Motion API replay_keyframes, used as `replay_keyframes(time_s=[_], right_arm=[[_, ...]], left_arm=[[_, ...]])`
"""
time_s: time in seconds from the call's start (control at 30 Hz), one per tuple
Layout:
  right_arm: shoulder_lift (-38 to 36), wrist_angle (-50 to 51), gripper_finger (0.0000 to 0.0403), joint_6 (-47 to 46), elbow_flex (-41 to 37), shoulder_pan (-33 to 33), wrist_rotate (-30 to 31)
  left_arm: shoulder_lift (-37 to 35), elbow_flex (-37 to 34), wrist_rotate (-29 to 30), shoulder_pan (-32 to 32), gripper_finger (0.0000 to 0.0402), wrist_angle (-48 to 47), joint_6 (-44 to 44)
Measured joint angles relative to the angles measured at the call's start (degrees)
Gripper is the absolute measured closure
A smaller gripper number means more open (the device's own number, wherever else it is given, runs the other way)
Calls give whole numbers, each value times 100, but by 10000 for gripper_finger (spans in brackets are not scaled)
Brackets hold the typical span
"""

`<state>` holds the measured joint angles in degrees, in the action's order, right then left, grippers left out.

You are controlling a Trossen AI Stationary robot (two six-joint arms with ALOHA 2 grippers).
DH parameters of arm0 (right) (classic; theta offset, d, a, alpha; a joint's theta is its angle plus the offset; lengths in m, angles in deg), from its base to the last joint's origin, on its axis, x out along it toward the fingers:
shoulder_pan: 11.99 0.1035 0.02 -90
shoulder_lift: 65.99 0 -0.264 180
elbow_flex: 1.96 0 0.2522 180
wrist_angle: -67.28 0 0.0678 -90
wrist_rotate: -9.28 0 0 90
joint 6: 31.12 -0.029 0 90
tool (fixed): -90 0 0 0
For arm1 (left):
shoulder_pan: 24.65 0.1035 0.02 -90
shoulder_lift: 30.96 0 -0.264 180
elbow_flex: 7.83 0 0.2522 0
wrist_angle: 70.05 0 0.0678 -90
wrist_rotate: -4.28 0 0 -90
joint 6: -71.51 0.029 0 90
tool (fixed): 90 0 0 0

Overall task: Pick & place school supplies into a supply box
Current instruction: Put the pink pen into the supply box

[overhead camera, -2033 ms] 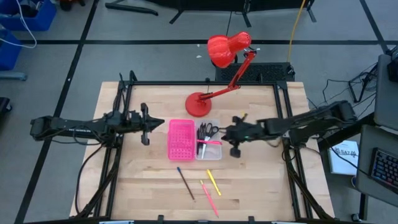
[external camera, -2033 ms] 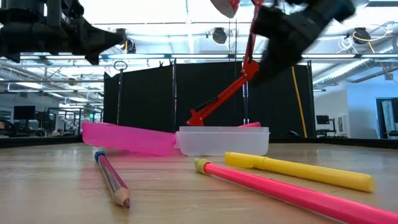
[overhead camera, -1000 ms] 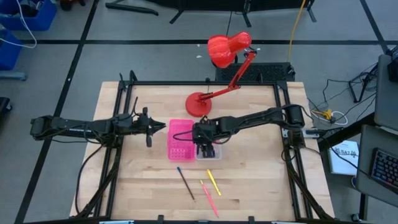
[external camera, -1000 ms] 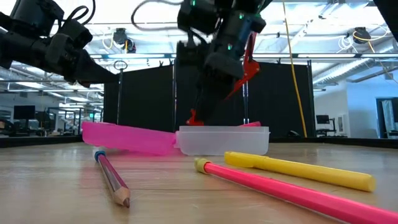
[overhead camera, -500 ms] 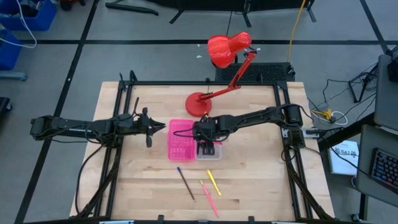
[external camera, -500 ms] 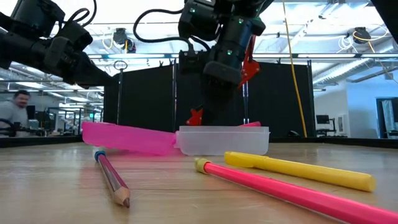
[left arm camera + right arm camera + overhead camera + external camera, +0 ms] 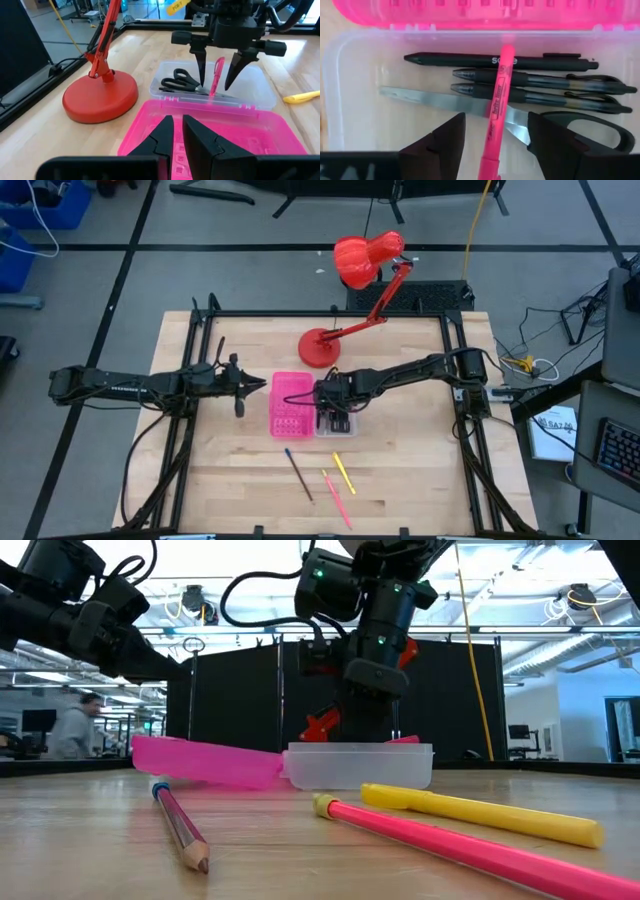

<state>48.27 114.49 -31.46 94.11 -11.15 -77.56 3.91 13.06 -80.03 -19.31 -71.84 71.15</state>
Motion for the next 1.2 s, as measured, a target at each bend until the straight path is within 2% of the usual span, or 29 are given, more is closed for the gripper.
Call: replay_keyframes(time_s=[0.17, 0.4, 0.83, 1.13, 1.2], right_arm=[[0, -66, 248, 103, -150, 0, -9], [0, -355, 376, 129, -154, 0, -12], [-180, 39, 376, 689, -21, 0, -22], [-802, 217, 376, 2631, 164, 173, -21], [-886, 321, 376, 3437, 314, 250, -3]], left_arm=[[0, 0, 0, 0, 353, 18, -11], [0, 0, 4, 0, 353, 20, -24], [0, 0, 37, 0, 353, 9, -137], [0, 0, 39, -2, 353, -21, -146], [0, 0, 41, -2, 353, -19, -133]])
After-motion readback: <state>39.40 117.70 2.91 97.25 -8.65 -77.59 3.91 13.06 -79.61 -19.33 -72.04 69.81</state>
